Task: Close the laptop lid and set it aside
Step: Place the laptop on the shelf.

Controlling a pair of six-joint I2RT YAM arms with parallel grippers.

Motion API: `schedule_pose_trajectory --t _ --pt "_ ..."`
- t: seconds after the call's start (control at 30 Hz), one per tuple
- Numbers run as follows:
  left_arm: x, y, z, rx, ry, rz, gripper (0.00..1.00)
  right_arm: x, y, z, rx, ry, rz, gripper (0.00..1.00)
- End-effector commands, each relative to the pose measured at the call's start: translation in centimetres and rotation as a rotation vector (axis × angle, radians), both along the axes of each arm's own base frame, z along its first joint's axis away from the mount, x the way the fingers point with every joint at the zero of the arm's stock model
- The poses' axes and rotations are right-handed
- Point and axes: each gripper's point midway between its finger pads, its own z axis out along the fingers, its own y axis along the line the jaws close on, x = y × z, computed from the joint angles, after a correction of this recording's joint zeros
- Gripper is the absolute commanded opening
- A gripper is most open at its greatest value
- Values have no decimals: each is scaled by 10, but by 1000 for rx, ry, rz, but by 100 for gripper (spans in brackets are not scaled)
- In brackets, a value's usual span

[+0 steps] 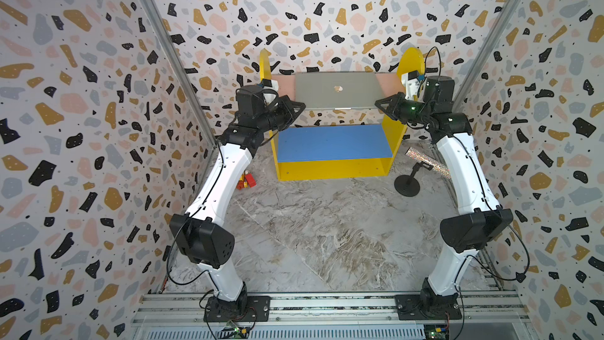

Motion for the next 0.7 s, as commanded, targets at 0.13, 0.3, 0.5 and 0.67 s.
schedule_pose_trajectory --t 0.13,0.3,0.5,0.67 --pt "-23 -3 25 82 -139 -6 0 -23 3 16 -97 -108 24 2" --pt "-35 -1 27 126 -200 3 0 -39 12 17 -172 -193 57 1" --pt "-42 -3 22 159 -231 0 0 -50 20 12 -249 -258 72 0" --pt "-39 -5 20 165 -238 -8 0 -46 22 11 -259 -257 73 0"
